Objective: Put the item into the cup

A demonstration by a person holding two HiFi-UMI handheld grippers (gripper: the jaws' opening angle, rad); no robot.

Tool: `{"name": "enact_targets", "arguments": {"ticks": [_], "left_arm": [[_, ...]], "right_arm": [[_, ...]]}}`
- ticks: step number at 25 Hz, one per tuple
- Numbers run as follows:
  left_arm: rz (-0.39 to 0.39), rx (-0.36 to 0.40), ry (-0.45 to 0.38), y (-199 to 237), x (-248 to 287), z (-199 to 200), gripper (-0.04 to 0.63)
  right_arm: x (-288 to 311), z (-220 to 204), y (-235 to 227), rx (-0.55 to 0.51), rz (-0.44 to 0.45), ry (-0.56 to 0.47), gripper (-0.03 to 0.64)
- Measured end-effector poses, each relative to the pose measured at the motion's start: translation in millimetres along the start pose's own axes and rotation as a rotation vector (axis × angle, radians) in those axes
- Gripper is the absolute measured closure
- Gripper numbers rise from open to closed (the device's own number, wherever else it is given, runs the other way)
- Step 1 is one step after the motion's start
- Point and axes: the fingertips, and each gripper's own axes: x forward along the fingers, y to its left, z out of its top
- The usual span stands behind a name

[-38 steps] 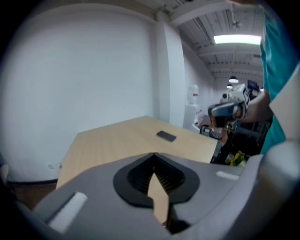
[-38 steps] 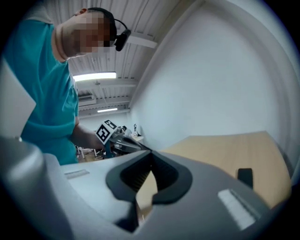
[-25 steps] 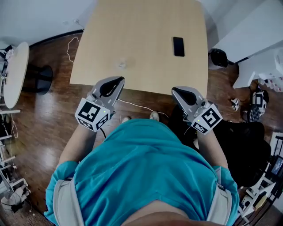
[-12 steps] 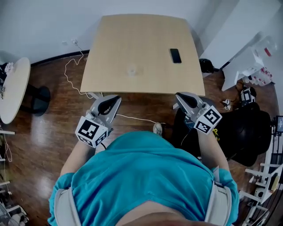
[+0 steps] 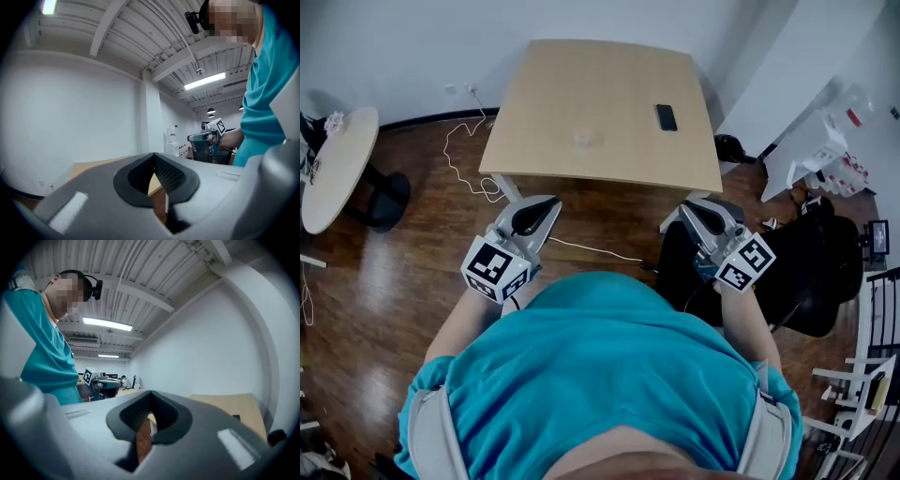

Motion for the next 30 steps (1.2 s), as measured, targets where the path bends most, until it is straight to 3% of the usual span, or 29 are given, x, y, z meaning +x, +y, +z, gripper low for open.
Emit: {"name": "enact_targets", "arguments": {"ticks": [4, 10, 13, 22, 30], "left_arm": [[0.037, -0.026, 0.007, -55, -1, -2, 0.592], [0.031, -0.162, 0.011, -132, 0, -13, 0.592], [0.028, -0.163, 0.031, -155, -9, -20, 0.592], [0.016, -0.139, 0.038, -145, -49, -33, 0.592], [0.003, -0.159, 0.025, -123, -61, -33, 0.592]], "right_arm": [[-50, -19, 22, -0.009, 0.027, 0.032, 0.615], [-108, -39, 55, 0.009, 0.084, 0.052, 0.615], [-119, -42, 69, 0.046, 0.094, 0.045, 0.615], [-91, -49, 98, 0.143, 0.062, 0.016, 0.617], [-75, -52, 112, 0.1, 0.036, 0.049, 0.617]]}}
